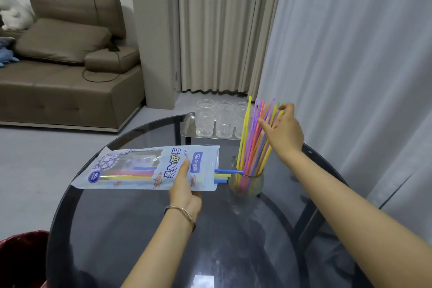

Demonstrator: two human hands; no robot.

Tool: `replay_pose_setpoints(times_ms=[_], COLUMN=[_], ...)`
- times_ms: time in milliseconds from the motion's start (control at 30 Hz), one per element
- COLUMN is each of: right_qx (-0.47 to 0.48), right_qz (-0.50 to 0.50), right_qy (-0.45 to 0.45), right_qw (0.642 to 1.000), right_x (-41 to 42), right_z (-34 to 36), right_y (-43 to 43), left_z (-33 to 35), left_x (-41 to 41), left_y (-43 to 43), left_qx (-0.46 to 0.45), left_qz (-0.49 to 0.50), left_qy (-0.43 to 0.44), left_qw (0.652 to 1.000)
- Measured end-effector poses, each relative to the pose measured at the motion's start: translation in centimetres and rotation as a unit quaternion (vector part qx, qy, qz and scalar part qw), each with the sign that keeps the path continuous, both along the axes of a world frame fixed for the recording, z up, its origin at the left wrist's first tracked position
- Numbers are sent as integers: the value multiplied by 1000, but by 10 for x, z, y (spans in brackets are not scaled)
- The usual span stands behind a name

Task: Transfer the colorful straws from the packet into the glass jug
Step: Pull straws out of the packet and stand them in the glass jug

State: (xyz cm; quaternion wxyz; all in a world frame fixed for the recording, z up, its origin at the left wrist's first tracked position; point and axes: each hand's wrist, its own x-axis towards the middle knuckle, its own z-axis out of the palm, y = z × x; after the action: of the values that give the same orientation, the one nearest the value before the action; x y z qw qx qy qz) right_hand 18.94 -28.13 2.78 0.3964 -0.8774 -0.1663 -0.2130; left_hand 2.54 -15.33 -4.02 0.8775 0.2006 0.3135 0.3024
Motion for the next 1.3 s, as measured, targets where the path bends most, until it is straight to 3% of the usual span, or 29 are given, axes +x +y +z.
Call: replay_pose_setpoints(times_ms=[100,200,267,333,433,500,733,867,967,1067,1200,1300], right_qx=[73,195,297,391,446,452,348,300,291,353,468,486], right_qz=[-7,33,62,84,97,107,206,230,238,205,149,138], right_qy=[-3,63,163,279,397,439,439,343,289,276,281,309], right_qw=[997,978,939,873,796,769,802,860,880,870,824,806], right_x=[-14,-40,-62,-86,-117,-129,-149,-152,-150,-139,-122,-120], right_z=[6,1,-14,-35,-60,-67,-75,-77,-71,-62,-55,-55], right_y=[-9,-12,-8,0,14,19,26,24,20,13,0,0], left_z=[3,7,9,11,14,14,16,14,12,12,13,12], left_x=[-2,-4,-7,-10,-15,-17,-26,-32,-35,-37,-38,-35], left_y=[-2,-4,-6,-10,-17,-21,-13,-2,3,7,8,0], left_qx=[1,13,30,61,135,186,232,191,147,97,35,30], left_qz=[0,2,-1,-2,8,9,36,87,71,48,54,60], left_qy=[-4,-6,-9,-2,31,54,74,66,43,30,-3,4], left_qw=[1000,1000,999,998,990,981,969,975,986,994,998,998])
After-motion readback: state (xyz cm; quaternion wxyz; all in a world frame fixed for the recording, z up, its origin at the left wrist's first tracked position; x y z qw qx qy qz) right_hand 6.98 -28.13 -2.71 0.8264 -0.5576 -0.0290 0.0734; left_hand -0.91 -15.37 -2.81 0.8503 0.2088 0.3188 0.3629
